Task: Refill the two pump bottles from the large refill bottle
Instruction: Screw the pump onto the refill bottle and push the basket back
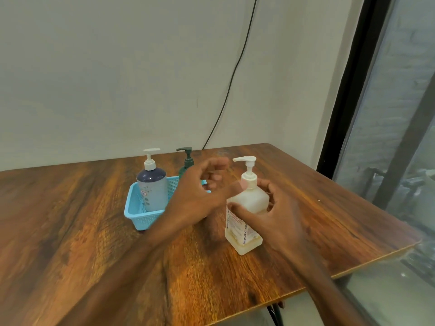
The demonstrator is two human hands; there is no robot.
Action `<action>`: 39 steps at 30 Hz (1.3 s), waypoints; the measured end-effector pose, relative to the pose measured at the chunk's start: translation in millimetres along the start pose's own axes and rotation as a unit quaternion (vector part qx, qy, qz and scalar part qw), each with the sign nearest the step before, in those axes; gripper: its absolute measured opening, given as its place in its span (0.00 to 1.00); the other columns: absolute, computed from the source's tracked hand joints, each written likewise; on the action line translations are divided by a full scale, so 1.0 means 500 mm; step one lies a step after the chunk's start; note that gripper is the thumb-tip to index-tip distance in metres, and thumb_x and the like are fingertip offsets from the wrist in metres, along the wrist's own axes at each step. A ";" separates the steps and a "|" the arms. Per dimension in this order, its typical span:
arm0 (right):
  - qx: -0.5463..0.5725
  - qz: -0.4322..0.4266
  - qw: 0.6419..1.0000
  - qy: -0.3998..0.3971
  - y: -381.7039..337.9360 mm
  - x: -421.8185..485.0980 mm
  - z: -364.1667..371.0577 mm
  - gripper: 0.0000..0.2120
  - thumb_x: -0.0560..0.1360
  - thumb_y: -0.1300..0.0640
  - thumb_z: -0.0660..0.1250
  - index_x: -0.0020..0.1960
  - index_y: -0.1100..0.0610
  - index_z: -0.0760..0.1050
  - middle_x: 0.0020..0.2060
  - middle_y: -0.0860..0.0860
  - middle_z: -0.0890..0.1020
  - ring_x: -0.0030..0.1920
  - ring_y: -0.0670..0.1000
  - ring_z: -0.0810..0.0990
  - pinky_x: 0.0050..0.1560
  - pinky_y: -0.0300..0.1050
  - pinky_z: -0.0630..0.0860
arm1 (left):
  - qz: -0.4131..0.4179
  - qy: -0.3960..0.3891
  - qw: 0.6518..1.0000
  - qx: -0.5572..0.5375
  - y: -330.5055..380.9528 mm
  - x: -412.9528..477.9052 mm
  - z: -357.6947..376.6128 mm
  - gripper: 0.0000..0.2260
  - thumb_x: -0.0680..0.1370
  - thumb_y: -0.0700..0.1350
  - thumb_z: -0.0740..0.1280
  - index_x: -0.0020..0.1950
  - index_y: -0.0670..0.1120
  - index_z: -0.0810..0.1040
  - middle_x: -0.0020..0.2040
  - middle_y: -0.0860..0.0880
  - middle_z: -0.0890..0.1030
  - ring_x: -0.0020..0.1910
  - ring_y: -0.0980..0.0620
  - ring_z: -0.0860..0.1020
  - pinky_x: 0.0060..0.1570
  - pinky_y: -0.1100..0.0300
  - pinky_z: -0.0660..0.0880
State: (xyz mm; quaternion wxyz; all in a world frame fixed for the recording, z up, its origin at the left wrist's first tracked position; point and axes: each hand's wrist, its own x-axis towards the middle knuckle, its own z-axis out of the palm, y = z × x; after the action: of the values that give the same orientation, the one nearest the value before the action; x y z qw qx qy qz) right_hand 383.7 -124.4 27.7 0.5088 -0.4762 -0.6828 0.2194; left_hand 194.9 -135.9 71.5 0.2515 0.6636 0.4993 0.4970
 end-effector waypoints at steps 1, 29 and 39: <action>-0.004 -0.003 1.000 0.008 0.001 -0.002 0.004 0.31 0.63 0.39 0.79 0.62 0.41 0.72 0.52 0.37 0.81 0.49 0.36 0.81 0.43 0.35 0.81 | -0.002 0.036 0.999 -0.002 0.010 0.006 0.018 0.29 0.65 0.66 0.79 0.63 0.59 0.78 0.58 0.61 0.81 0.55 0.63 0.80 0.53 0.65 0.79; 0.023 -0.004 1.000 0.011 0.021 -0.004 0.014 0.32 0.61 0.41 0.80 0.62 0.43 0.73 0.52 0.42 0.83 0.48 0.42 0.83 0.43 0.47 0.84 | 0.030 0.066 0.997 0.005 -0.007 0.029 0.074 0.27 0.66 0.59 0.82 0.61 0.55 0.78 0.51 0.58 0.83 0.50 0.63 0.81 0.47 0.65 0.81; -0.001 -0.008 1.000 0.014 0.016 -0.005 0.016 0.33 0.64 0.42 0.80 0.65 0.45 0.72 0.54 0.40 0.81 0.48 0.40 0.82 0.43 0.40 0.82 | 0.049 0.027 0.998 0.016 -0.001 0.026 0.085 0.21 0.75 0.50 0.76 0.65 0.58 0.73 0.61 0.60 0.80 0.56 0.66 0.80 0.51 0.69 0.77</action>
State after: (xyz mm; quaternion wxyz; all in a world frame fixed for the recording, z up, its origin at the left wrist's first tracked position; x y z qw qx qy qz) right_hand 380.0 -121.5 16.9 0.5201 -0.4740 -0.6794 0.2078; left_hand 233.6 -116.8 60.5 0.2027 0.6776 0.4809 0.5182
